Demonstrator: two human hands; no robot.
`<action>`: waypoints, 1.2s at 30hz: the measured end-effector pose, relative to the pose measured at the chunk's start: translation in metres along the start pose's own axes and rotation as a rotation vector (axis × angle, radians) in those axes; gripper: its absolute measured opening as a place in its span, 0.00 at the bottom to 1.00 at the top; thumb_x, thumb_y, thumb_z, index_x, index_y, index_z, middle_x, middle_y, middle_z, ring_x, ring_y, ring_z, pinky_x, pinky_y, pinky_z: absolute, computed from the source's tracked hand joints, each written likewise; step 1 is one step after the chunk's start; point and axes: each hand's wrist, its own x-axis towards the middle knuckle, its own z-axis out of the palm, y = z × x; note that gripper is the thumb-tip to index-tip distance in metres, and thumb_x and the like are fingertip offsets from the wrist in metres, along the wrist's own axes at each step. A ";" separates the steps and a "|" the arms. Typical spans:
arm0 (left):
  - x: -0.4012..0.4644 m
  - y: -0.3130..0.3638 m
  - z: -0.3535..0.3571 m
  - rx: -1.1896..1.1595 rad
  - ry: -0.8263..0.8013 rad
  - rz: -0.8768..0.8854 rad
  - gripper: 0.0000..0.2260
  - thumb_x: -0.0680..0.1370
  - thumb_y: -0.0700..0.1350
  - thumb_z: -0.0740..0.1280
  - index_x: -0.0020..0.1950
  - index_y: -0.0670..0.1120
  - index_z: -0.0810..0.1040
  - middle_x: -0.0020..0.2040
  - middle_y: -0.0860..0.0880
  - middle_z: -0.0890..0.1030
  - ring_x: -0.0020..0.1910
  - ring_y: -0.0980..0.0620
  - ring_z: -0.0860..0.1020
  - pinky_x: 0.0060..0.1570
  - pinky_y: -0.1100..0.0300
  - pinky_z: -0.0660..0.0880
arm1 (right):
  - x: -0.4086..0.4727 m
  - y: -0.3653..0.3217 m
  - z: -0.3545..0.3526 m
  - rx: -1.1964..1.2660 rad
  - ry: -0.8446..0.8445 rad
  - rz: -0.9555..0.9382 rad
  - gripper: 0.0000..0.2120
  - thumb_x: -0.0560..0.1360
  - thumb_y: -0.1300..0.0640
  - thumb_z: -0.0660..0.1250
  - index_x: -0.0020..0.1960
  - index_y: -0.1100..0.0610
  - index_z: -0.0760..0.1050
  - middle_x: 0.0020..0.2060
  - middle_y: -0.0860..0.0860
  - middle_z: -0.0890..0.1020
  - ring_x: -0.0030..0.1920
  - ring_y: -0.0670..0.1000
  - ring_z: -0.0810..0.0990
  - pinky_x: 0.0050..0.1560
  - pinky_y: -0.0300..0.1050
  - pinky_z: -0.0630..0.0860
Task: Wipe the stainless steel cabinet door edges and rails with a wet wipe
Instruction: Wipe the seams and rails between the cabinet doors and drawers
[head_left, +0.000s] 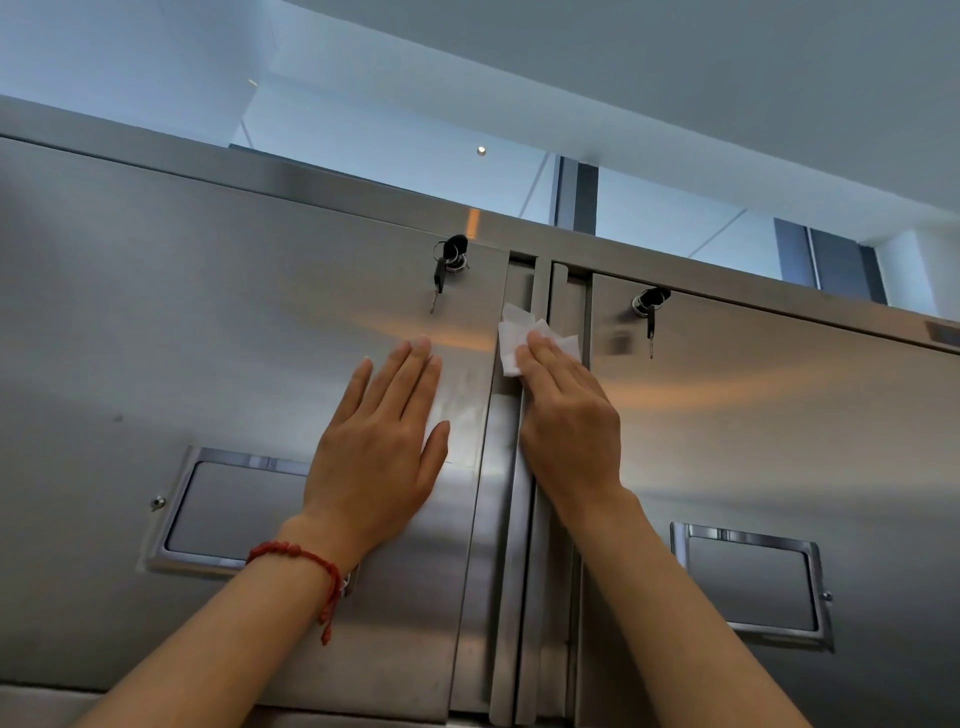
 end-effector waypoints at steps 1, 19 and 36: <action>0.000 0.000 0.000 -0.001 0.000 -0.001 0.26 0.78 0.50 0.50 0.70 0.36 0.67 0.70 0.39 0.67 0.70 0.42 0.64 0.68 0.43 0.62 | 0.004 0.001 0.000 -0.002 0.001 -0.004 0.17 0.67 0.73 0.73 0.56 0.68 0.79 0.54 0.64 0.80 0.55 0.61 0.80 0.56 0.57 0.75; 0.000 0.000 0.001 0.000 0.008 -0.001 0.25 0.78 0.50 0.50 0.69 0.36 0.67 0.70 0.39 0.67 0.70 0.42 0.65 0.68 0.43 0.62 | 0.007 0.001 0.002 0.015 -0.001 0.044 0.18 0.67 0.73 0.71 0.56 0.68 0.79 0.56 0.64 0.80 0.57 0.60 0.80 0.57 0.56 0.75; -0.001 0.000 0.002 -0.003 0.008 -0.003 0.25 0.78 0.50 0.50 0.70 0.36 0.67 0.70 0.39 0.67 0.70 0.42 0.64 0.68 0.43 0.61 | 0.009 0.002 0.003 0.031 0.012 0.055 0.17 0.68 0.73 0.71 0.56 0.68 0.79 0.56 0.63 0.80 0.57 0.60 0.80 0.58 0.54 0.74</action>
